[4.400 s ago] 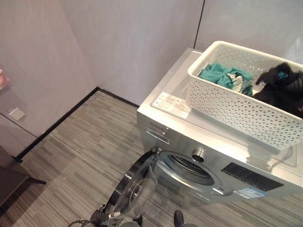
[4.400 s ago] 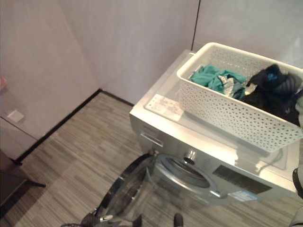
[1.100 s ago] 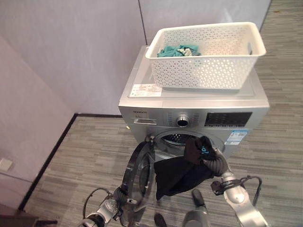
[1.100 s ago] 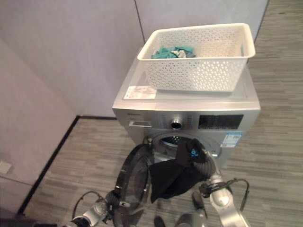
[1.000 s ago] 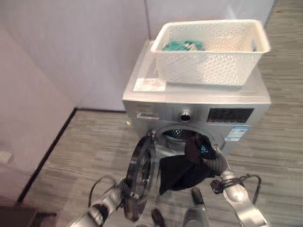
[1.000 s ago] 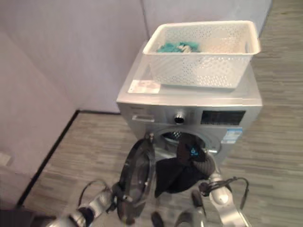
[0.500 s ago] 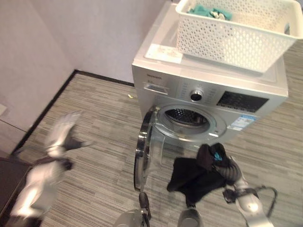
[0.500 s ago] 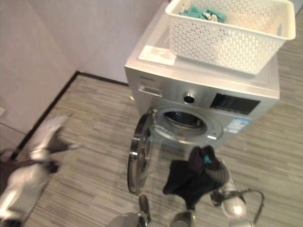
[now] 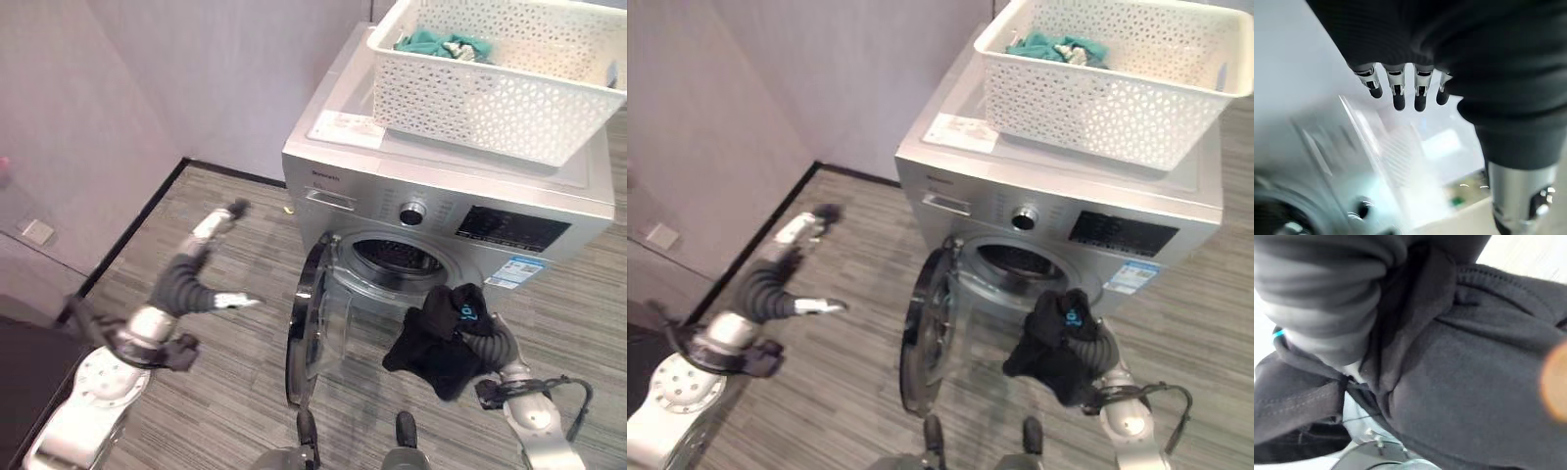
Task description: Grab the laundry basket,head to the washer,open it,put in the laundry and shut it.
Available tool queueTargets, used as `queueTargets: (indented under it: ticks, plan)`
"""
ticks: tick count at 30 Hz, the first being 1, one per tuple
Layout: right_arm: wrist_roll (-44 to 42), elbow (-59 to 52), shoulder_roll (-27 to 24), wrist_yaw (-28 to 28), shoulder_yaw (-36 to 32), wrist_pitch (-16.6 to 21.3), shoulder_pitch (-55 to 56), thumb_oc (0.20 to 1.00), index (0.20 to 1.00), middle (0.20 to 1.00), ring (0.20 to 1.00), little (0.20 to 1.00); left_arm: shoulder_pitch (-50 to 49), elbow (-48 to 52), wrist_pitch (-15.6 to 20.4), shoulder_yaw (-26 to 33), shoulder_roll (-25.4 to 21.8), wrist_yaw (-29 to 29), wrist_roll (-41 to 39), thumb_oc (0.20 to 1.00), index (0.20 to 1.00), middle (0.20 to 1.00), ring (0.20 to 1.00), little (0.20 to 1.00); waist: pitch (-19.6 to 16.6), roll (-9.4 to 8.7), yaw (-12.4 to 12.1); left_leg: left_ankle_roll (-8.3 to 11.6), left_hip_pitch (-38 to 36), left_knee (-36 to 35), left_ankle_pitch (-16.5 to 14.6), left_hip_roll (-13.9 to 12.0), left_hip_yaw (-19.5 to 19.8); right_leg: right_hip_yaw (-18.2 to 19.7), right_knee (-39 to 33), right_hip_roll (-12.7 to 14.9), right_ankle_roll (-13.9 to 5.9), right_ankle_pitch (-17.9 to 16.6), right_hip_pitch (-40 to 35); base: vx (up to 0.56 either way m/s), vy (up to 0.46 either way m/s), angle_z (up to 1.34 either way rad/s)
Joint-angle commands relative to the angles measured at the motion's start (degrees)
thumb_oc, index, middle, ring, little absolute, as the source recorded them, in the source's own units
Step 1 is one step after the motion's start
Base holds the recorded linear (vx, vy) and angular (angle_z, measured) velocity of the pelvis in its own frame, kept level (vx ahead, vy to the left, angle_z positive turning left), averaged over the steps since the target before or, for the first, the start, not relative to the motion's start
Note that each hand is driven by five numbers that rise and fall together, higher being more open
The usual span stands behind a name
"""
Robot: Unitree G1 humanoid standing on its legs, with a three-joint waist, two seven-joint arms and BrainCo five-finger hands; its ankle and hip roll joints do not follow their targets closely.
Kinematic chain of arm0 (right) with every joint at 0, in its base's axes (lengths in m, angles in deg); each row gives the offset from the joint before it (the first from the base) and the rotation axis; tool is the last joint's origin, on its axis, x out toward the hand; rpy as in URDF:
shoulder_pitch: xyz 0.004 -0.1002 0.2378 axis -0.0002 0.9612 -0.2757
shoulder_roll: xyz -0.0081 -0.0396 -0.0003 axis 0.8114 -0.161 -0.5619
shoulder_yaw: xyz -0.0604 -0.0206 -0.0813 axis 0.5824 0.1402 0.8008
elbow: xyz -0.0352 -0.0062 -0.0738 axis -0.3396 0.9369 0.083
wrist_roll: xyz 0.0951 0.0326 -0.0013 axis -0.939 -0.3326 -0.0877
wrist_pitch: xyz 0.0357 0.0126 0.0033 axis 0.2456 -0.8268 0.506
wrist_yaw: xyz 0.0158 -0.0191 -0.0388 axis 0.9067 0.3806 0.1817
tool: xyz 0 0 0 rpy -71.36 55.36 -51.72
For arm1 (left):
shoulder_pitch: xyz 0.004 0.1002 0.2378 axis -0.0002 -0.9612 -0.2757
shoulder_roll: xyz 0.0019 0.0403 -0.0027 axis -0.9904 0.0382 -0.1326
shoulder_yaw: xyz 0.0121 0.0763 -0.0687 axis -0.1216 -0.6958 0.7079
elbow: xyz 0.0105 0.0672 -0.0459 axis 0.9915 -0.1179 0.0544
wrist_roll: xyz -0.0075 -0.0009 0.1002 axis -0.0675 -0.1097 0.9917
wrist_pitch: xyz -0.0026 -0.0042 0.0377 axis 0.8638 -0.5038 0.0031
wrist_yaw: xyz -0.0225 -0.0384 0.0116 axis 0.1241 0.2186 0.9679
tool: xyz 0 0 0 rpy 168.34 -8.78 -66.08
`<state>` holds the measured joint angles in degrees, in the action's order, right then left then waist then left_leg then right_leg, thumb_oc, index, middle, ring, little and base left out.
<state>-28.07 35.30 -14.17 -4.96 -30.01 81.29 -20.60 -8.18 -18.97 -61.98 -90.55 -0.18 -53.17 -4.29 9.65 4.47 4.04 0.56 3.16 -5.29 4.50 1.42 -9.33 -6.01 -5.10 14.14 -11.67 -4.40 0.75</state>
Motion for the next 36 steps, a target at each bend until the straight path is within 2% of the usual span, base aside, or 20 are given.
queueTargets:
  ticks: [1,2,6,7,9,10,11,17,20,21,22,24,25,27,29,31,32,34,35,36]
  plan:
    - [-1.3,-3.3,-1.3,-2.8,-0.4,4.6,-1.8,0.200,0.200,0.200,0.200,0.200,8.9,-1.3,2.9,-3.0,1.8,-3.4,-9.0,1.000,1.000,1.000,1.000,1.000,-2.7,-1.55,1.5,1.06,-2.2,0.3,-7.5,-1.0,2.6,0.7,0.1,1.8,-0.82,-1.3,2.6,0.01,-0.021,0.16]
    - [-1.3,-3.2,-1.2,-2.8,-0.6,4.6,-1.8,0.200,0.200,0.200,0.200,0.200,9.3,-1.5,3.0,-3.4,1.8,-3.5,-9.1,1.000,1.000,1.000,1.000,1.000,-2.6,-1.52,1.3,1.06,-2.3,0.3,-7.5,-1.0,2.6,0.7,0.1,1.8,-0.82,-1.3,2.6,0.01,-0.014,0.16]
    - [-1.0,-1.6,-1.6,-3.9,1.4,4.3,-2.9,0.200,0.200,0.200,0.200,0.200,22.0,-5.2,-0.1,-19.4,6.4,-1.2,-16.5,1.000,1.000,1.000,1.000,1.000,-2.6,-1.37,3.2,1.29,-2.7,0.3,-7.6,-1.3,2.4,0.8,0.1,1.7,-0.94,-1.1,2.2,0.01,-0.008,0.04]
    - [-1.0,-1.5,-1.5,-3.9,1.2,4.3,-2.9,0.200,0.200,0.200,0.200,0.200,22.4,-5.6,0.0,-19.7,6.6,-1.2,-16.5,1.000,1.000,1.000,1.000,1.000,-2.5,-1.33,3.0,1.30,-2.8,0.3,-7.6,-1.3,2.4,0.8,0.1,1.7,-0.94,-1.1,2.2,0.00,0.000,0.00]
    - [-1.3,-0.7,-1.9,-4.1,2.6,4.3,-3.6,0.200,0.200,0.200,0.200,0.200,25.6,-10.3,-1.5,-25.8,11.7,-1.0,-19.1,1.000,1.000,1.000,1.000,1.000,-2.4,-1.49,4.0,1.31,-3.0,0.3,-7.7,-1.4,2.1,1.2,0.1,1.6,-0.95,-1.1,2.3,0.00,0.000,0.00]
    - [-1.5,-0.4,-2.4,-4.1,3.4,4.0,-4.6,0.200,0.200,0.200,0.200,0.200,27.1,-17.1,-3.4,-30.4,16.7,-0.6,-19.6,1.000,1.000,1.000,1.000,1.000,-2.1,-1.53,4.9,1.26,-3.1,0.3,-7.8,-1.6,1.8,1.8,0.1,1.5,-0.95,-1.1,2.6,0.00,-0.003,-0.03]
    - [-1.6,-0.3,-2.5,-4.1,3.3,4.0,-4.6,0.200,0.200,0.200,0.200,0.200,27.3,-17.4,-3.3,-30.5,16.9,-0.4,-19.5,1.000,1.000,1.000,1.000,1.000,-2.1,-1.46,4.8,1.26,-3.1,0.3,-7.8,-1.6,1.8,1.8,0.1,1.5,-0.96,-1.1,2.6,0.00,0.008,-0.05]
    - [-0.7,-0.5,-3.0,-4.5,4.5,2.3,-6.1,0.200,0.200,0.200,0.200,0.200,23.9,-31.8,-6.1,-34.0,25.6,0.2,-15.7,1.000,1.000,1.000,1.000,1.000,-1.6,-1.19,6.4,0.99,-3.4,0.3,-8.3,-1.9,-0.1,4.3,0.1,1.0,-0.87,-1.2,4.3,0.00,0.013,-0.18]
    - [-0.8,-0.8,-3.1,-4.9,5.0,1.5,-6.1,0.200,0.200,0.200,0.200,0.200,22.3,-40.4,-6.2,-34.0,29.8,-0.8,-15.6,1.000,1.000,1.000,1.000,1.000,-1.5,-1.48,7.5,1.08,-3.6,0.3,-8.3,-2.3,-1.1,5.1,0.1,0.6,-0.68,-1.3,4.8,0.01,-0.016,-0.32]
    - [-0.9,-1.5,-3.3,-5.0,5.4,1.3,-6.0,0.200,0.200,0.200,0.200,0.200,21.8,-46.8,-6.0,-33.5,33.2,-1.9,-14.6,1.000,1.000,1.000,1.000,1.000,-1.4,-1.81,8.3,1.18,-3.7,0.3,-8.3,-2.5,-1.6,5.6,0.1,0.3,-0.50,-1.3,5.2,0.00,-0.022,-0.30]
    - [-0.9,-1.5,-3.3,-5.0,5.4,1.2,-5.9,0.200,0.200,0.200,0.200,0.200,21.9,-47.1,-5.9,-33.4,33.4,-1.8,-14.6,1.000,1.000,1.000,1.000,1.000,-1.4,-1.75,8.3,1.19,-3.7,0.3,-8.3,-2.6,-1.7,5.7,0.1,0.3,-0.50,-1.3,5.3,-0.01,-0.031,-0.18]
    - [-0.8,-2.3,-3.4,-5.1,5.9,1.2,-5.7,0.200,0.200,0.200,0.200,0.200,22.7,-53.0,-5.4,-31.7,36.2,-3.7,-11.8,1.000,1.000,1.000,1.000,1.000,-1.3,-2.20,8.9,1.35,-3.4,0.3,-8.2,-2.8,-2.2,6.3,0.1,0.0,-0.34,-1.4,6.0,-0.02,-0.026,-0.04]
    - [-0.7,-2.8,-3.5,-5.2,6.7,1.4,-5.4,0.200,0.200,0.200,0.200,0.200,23.4,-59.6,-5.1,-29.5,39.4,-5.6,-11.2,1.000,1.000,1.000,1.000,1.000,-1.2,-2.73,9.6,1.45,-3.0,0.3,-8.0,-3.0,-2.6,6.8,0.1,-0.3,-0.18,-1.5,6.9,-0.04,-0.037,-0.16]
    - [-0.9,-2.9,-3.6,-5.2,7.1,1.4,-5.5,0.200,0.200,0.200,0.200,0.200,24.1,-63.2,-4.8,-28.5,40.9,-6.2,-11.5,1.000,1.000,1.000,1.000,1.000,-1.2,-2.79,9.8,1.51,-2.7,0.3,-7.9,-3.1,-2.8,7.0,0.1,-0.5,-0.12,-1.6,7.3,-0.04,-0.035,-0.26]
    - [-1.8,-4.0,-4.1,-5.8,8.7,2.3,-5.7,0.200,0.200,0.200,0.200,0.200,29.6,-79.1,-4.4,-23.3,46.0,-9.5,-6.2,1.000,1.000,1.000,1.000,1.000,-0.7,-4.15,11.3,2.01,-1.3,0.3,-7.3,-3.6,-3.8,7.7,0.1,-1.1,0.14,-2.1,9.4,-0.09,-0.070,-0.22]
    - [-2.1,-4.2,-4.5,-5.8,9.3,2.8,-5.9,0.200,0.200,0.200,0.200,0.200,31.3,-84.4,-4.5,-21.4,46.9,-10.2,-4.3,1.000,1.000,1.000,1.000,1.000,-0.6,-4.41,11.7,2.13,-0.8,0.3,-7.1,-3.7,-3.9,7.8,0.1,-1.3,0.18,-2.3,10.0,-0.06,-0.041,-0.16]
    - [-2.1,-4.6,-5.4,-5.9,10.8,3.7,-6.5,0.200,0.200,0.200,0.200,0.200,36.1,-93.9,-5.1,-17.6,47.1,-11.6,0.7,1.000,1.000,1.000,1.000,1.000,0.1,-5.32,12.5,2.42,0.1,0.3,-7.0,-4.0,-4.2,8.2,0.1,-1.8,0.17,-2.4,11.1,-0.07,-0.035,-0.13]
    - [-2.3,-4.8,-6.1,-5.9,11.3,4.3,-6.9,0.200,0.200,0.200,0.200,0.200,38.9,-97.4,-4.9,-15.6,46.1,-11.8,3.1,1.000,1.000,1.000,1.000,1.000,0.3,-5.77,13.1,2.61,1.0,0.3,-6.5,-4.2,-4.5,8.5,0.1,-2.0,0.20,-2.8,12.1,-0.07,-0.036,-0.07]
    - [-2.5,-5.1,-7.1,-5.7,12.1,5.4,-7.4,0.200,0.200,0.200,0.200,0.200,42.9,-103.0,-5.0,-11.7,43.3,-14.3,6.0,1.000,1.000,1.000,1.000,1.000,0.8,-6.42,13.5,2.89,1.7,0.3,-6.4,-4.7,-4.7,8.7,0.1,-2.4,0.12,-3.0,13.1,-0.04,-0.024,-0.07]
    - [-2.5,-5.0,-7.1,-5.7,12.2,5.4,-7.6,0.200,0.200,0.200,0.200,0.200,43.0,-103.1,-4.9,-11.6,43.2,-14.2,6.1,1.000,1.000,1.000,1.000,1.000,0.8,-6.47,13.6,2.91,2.0,0.3,-6.1,-4.7,-4.8,8.8,0.1,-2.4,0.18,-3.3,13.4,-0.06,-0.031,-0.20]
